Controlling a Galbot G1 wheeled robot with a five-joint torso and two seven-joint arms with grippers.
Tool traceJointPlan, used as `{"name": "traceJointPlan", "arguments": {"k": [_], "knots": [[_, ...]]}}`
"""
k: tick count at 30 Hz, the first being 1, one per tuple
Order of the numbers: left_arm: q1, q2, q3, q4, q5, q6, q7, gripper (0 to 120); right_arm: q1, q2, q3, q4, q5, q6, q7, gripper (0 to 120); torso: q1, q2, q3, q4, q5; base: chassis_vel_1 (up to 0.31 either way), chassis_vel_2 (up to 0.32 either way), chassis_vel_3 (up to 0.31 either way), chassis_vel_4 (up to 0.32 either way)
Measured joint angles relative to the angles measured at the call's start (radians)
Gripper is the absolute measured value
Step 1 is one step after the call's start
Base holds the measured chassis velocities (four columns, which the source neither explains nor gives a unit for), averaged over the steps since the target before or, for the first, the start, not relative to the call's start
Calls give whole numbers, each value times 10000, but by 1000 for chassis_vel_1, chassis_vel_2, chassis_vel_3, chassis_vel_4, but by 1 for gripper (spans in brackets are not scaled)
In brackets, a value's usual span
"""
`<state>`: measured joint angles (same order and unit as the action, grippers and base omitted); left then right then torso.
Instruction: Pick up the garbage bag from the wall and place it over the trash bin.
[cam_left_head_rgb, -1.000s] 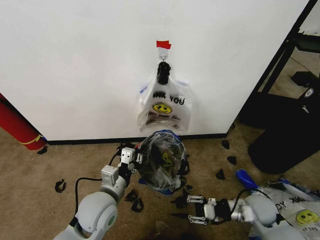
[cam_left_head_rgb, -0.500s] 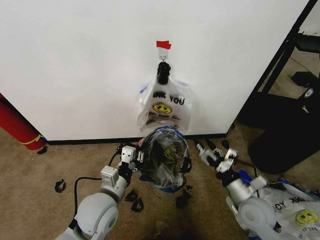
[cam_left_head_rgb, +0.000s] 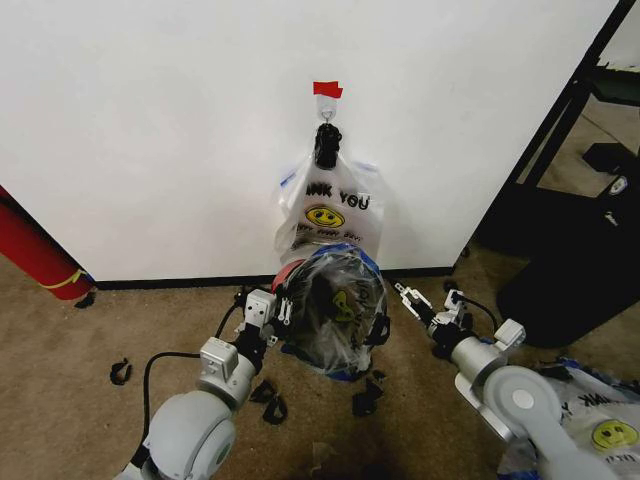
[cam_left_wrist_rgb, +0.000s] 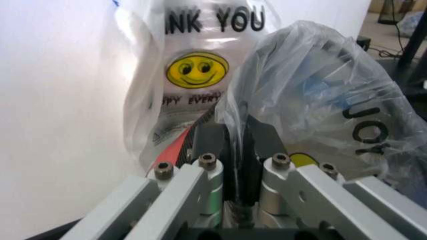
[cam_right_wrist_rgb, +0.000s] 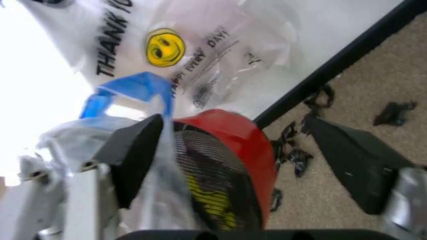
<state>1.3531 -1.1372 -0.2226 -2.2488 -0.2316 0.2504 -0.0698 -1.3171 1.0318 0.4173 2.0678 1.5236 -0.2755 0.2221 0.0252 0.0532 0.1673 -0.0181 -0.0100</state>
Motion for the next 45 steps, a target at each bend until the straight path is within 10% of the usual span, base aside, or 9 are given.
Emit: {"name": "traceJointPlan", "arguments": {"k": [5,20,35,45], "knots": [[-33,-4,65,194,292,-207,138,4,-79,2,53,35,-58,-7,-482,62,0,0,0,-1,0,0,0,0,0],[80,6,129,161,590,-400,242,4,86,25,133,-35,-164,-44,-988,56,0,0,0,0,0,0,0,0,0],[136,-127,227,184,1202,-789,487,4,143,22,61,-198,-475,-82,-1992,0,0,0,0,0,0,0,0,0,0],[124,-128,217,94,1009,-893,571,4,156,6,24,-561,-1095,239,-2603,0,0,0,0,0,0,0,0,0,0]]}}
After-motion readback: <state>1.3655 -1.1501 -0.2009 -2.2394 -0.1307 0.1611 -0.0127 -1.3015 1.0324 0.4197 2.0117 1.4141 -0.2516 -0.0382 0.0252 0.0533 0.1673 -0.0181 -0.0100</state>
